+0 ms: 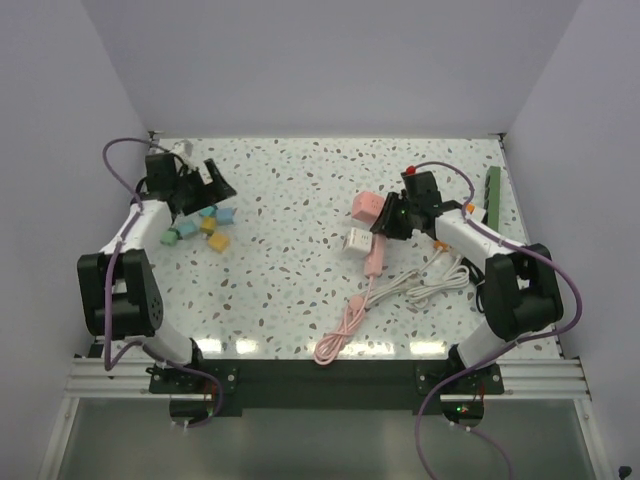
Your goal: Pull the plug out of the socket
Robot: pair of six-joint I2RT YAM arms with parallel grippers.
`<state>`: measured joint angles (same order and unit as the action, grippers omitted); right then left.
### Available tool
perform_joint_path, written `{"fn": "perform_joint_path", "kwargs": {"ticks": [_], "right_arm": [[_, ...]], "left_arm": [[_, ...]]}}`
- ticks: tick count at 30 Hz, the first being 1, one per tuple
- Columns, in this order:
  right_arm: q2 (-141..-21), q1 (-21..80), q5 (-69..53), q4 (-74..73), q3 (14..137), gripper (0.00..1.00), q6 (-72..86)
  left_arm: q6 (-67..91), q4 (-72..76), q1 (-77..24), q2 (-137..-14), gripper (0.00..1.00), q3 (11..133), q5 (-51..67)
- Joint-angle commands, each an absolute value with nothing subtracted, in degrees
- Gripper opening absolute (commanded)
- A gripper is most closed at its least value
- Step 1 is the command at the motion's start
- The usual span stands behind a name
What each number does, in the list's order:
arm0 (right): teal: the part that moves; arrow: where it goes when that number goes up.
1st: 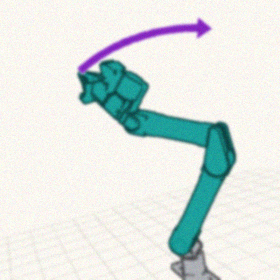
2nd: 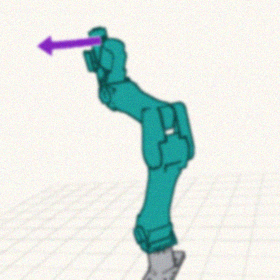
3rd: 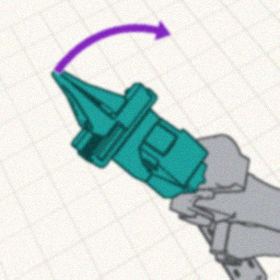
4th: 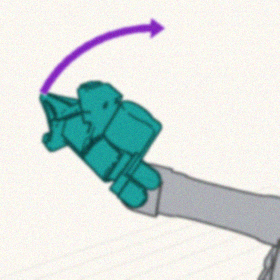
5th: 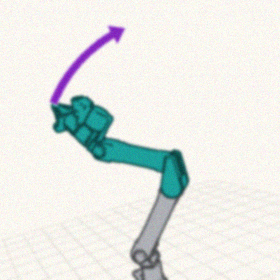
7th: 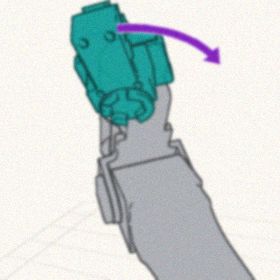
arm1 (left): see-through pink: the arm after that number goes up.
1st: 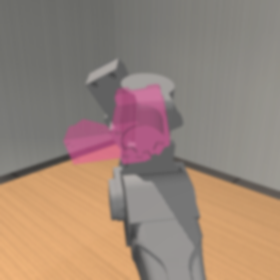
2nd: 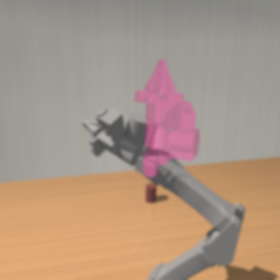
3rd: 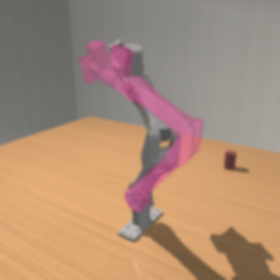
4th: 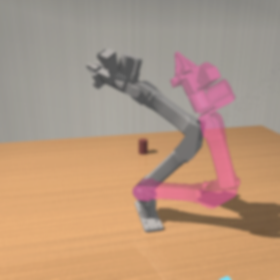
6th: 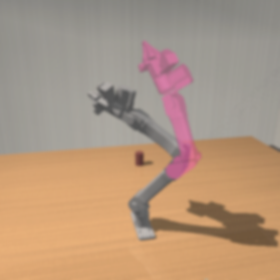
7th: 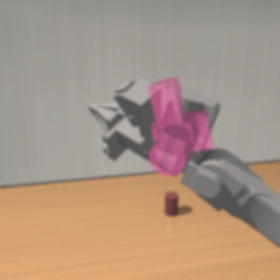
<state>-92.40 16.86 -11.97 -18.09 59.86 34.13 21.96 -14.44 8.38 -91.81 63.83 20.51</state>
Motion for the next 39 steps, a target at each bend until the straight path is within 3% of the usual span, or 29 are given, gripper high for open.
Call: {"fn": "perform_joint_path", "kwargs": {"ticks": [1, 6, 11, 23, 28, 39], "right_arm": [[-90.3, 17.1, -19.2, -13.3, 61.1, 0.0, 36.6], [-90.8, 17.1, -20.5, -12.7, 61.6, 0.0, 37.8], [-90.6, 17.1, -21.1, -12.1, 61.8, 0.0, 38.8], [-88.4, 17.1, -22.9, -11.4, 62.1, 0.0, 40.0], [-87.8, 17.2, -23.2, -11.4, 61.8, 0.0, 39.9], [-87.6, 17.2, -24.0, -10.3, 62.2, 0.0, 40.9]], "left_arm": [[24.2, -6.6, -2.9, -87.9, 1.0, 61.1, 39.6], [37.2, 15.4, -16.8, -87.2, 1.0, 54.4, 46.2], [43.6, 25.3, -24.5, -91.6, 1.0, 53.9, 47.6], [36.1, 17.1, -31.7, -100.4, 1.0, 62.4, 38.2], [29.6, 6.7, -33.7, -101.6, 1.0, 66.8, 31.7], [31.0, 9.3, -36.1, -104.5, 0.97, 64.7, 38.0]]}}
